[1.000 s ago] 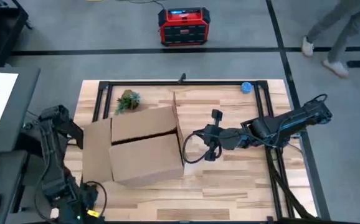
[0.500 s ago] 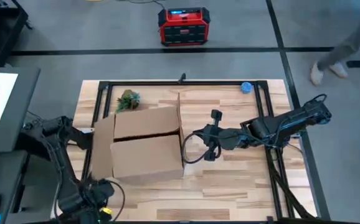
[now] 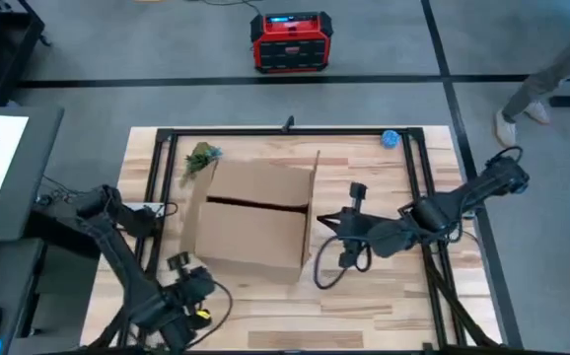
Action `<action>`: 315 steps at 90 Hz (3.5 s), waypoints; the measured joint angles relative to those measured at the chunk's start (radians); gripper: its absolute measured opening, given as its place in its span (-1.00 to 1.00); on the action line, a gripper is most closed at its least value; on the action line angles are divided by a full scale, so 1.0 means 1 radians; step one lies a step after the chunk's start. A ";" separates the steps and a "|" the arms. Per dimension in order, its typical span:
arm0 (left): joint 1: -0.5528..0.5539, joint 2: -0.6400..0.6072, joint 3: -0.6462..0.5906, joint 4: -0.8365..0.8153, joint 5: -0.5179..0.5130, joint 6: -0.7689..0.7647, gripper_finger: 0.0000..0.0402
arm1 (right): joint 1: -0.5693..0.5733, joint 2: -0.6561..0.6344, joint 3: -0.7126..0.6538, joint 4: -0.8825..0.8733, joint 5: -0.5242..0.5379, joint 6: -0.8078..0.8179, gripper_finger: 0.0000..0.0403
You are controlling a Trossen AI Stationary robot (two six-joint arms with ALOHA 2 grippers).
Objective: Wrap mug
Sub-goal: Close the brown cardboard box
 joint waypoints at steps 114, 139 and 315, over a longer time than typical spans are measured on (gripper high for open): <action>0.004 -0.018 -0.318 -0.153 -0.242 -0.512 -1.00 | 0.120 -0.061 0.000 -0.468 0.000 0.418 -1.00; -0.011 -0.018 -0.233 0.106 -0.501 -0.174 -1.00 | 0.131 -0.062 0.000 -0.468 -0.002 0.431 -1.00; 0.137 -0.039 0.130 0.197 -0.549 0.444 -1.00 | 0.024 0.128 0.006 -0.303 0.047 0.255 -1.00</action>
